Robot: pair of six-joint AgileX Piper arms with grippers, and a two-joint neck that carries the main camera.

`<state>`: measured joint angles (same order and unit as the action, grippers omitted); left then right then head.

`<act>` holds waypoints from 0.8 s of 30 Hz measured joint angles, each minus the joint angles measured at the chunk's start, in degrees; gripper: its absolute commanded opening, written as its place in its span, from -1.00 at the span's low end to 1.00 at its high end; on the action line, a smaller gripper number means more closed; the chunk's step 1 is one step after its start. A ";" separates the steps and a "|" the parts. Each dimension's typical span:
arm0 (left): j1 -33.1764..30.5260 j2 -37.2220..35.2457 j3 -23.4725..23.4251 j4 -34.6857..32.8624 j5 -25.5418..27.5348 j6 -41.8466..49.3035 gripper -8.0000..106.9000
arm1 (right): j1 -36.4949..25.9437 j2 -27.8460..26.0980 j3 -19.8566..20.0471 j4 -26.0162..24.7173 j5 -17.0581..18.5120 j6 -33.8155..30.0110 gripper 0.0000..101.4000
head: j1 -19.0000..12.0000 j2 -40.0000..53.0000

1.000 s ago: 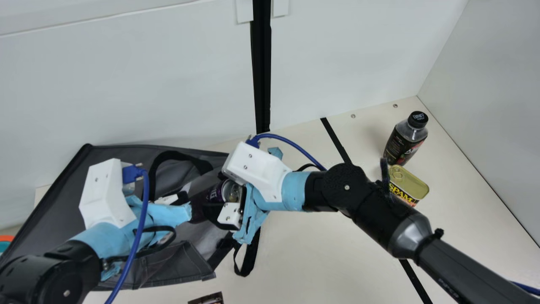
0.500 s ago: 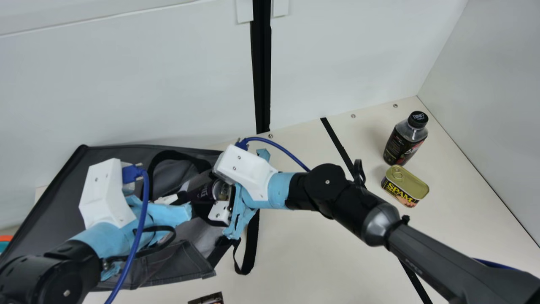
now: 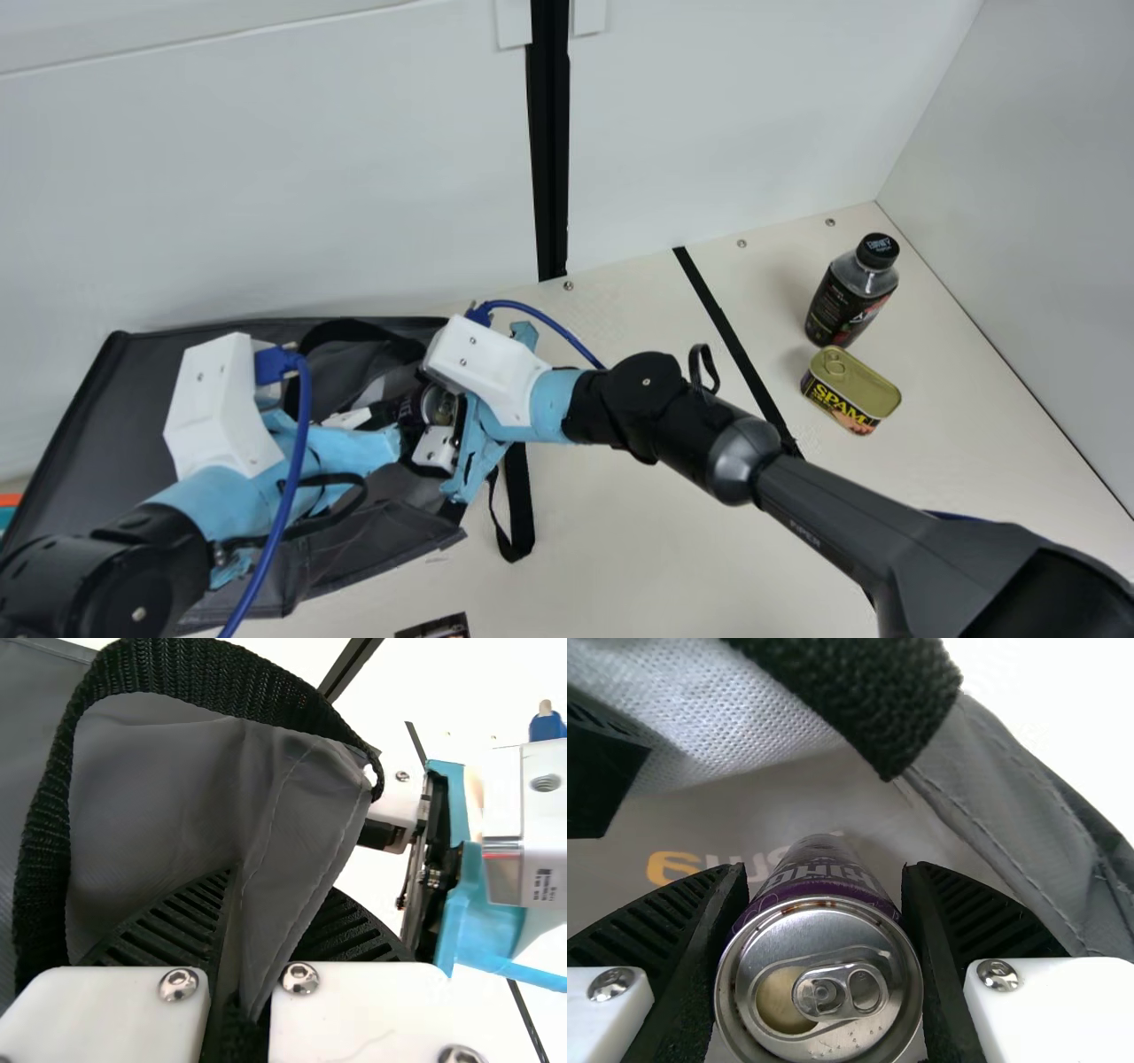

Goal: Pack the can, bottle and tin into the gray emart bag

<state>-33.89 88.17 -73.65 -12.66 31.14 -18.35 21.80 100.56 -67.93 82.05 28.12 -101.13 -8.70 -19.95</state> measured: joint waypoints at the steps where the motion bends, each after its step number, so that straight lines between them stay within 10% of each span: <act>1: 0.00 0.00 0.00 0.00 0.00 0.00 -0.68 | 0.04 0.06 0.00 0.27 -0.06 -0.33 -0.47 | 0.00 0.00; 20: 0.00 0.00 0.00 0.00 0.00 0.00 -0.68 | -0.97 -1.31 1.09 0.86 0.17 -1.89 0.78 | 0.00 0.00; 24: 0.00 0.00 0.00 0.00 0.00 0.00 -0.68 | -1.25 -2.02 1.67 0.26 0.46 -1.62 0.79 | 0.00 0.00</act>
<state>-33.89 88.17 -73.65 -12.66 31.14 -18.35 20.55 98.53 -66.26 82.31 28.58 -102.75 -8.70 -19.95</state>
